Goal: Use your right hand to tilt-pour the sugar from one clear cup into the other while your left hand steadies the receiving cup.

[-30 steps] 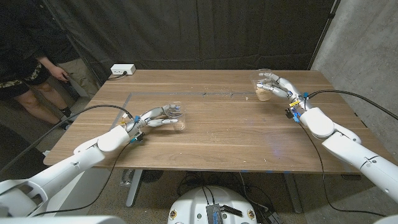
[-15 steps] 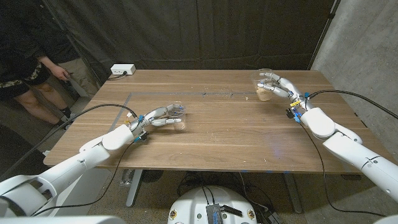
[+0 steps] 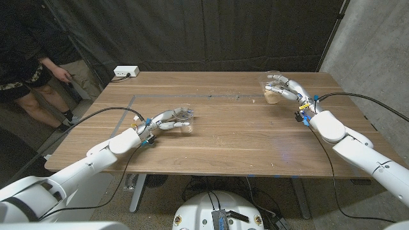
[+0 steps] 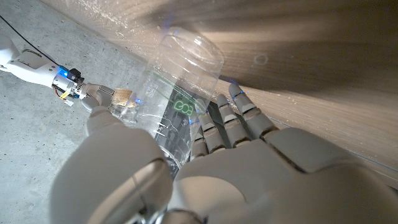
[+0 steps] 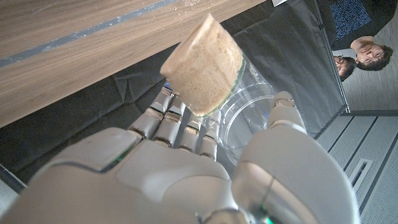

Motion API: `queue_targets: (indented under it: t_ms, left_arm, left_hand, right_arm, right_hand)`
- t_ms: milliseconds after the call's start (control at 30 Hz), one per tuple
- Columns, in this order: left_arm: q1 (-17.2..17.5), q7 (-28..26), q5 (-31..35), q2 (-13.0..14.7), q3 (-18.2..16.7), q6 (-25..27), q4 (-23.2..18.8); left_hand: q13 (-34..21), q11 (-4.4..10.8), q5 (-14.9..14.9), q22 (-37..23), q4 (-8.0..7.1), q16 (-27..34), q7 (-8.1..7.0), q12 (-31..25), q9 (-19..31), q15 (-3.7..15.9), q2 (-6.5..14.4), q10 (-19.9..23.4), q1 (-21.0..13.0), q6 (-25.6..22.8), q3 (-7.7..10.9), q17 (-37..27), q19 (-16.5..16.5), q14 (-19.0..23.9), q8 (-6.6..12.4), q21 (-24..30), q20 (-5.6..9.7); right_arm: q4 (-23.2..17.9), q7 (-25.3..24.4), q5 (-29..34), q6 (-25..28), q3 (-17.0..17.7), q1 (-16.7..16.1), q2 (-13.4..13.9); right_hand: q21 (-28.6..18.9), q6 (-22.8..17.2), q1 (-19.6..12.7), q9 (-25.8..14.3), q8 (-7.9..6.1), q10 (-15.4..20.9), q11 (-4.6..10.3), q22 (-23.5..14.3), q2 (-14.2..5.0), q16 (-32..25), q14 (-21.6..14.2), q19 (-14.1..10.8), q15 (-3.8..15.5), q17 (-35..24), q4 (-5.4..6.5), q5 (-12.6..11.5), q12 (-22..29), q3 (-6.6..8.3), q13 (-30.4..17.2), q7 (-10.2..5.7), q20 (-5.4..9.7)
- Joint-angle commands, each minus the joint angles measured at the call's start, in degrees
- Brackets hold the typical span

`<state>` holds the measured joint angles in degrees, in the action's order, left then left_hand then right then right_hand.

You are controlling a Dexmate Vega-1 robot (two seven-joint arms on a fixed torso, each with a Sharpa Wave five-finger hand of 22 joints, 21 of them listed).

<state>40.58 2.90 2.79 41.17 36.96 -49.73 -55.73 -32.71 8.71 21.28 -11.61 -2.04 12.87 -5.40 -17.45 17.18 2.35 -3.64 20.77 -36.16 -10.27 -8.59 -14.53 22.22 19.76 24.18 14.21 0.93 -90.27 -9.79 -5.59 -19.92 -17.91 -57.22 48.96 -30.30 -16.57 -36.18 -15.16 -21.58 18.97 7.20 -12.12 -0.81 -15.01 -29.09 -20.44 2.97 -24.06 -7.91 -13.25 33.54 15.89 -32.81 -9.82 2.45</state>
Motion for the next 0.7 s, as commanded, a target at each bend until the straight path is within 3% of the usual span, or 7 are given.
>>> queue_targets:
  t_ms: [33,700]
  left_arm:
    - [-0.49,-0.22,0.06,-0.6,0.33,-0.42,0.82]
    - [-0.01,0.81,-1.28,0.82,-0.56,2.41,-4.66]
  left_hand:
    - [-0.19,-0.03,0.57,-0.08,0.42,0.11,0.03,-0.37,0.12,6.64,0.42,0.44,-0.65,-0.82,-0.12,-0.3,0.69,0.48,0.66,0.36,0.14]
    - [-0.38,0.43,0.93,-0.1,0.93,0.15,-0.04,-0.95,0.17,6.83,1.43,0.8,-2.53,-1.29,0.06,-0.65,1.04,1.4,0.95,0.48,0.37]
  right_arm:
    - [0.61,0.31,-0.14,0.04,-0.2,0.53,-0.24]
    - [2.91,-0.1,-1.31,-2.25,-0.3,0.46,-1.47]
  right_hand:
    - [-0.32,-0.66,-0.1,0.03,0.14,0.06,0.4,-0.1,-0.51,0.4,-0.46,-0.35,10.22,-0.3,0.14,0.18,0.37,-0.33,-0.12,0.22,6.86]
    - [-0.36,-0.57,-0.11,0.02,0.35,-0.05,0.27,-0.09,-0.52,0.58,-0.54,-0.33,10.2,-0.5,0.13,0.21,0.42,-0.39,-0.23,0.17,6.87]
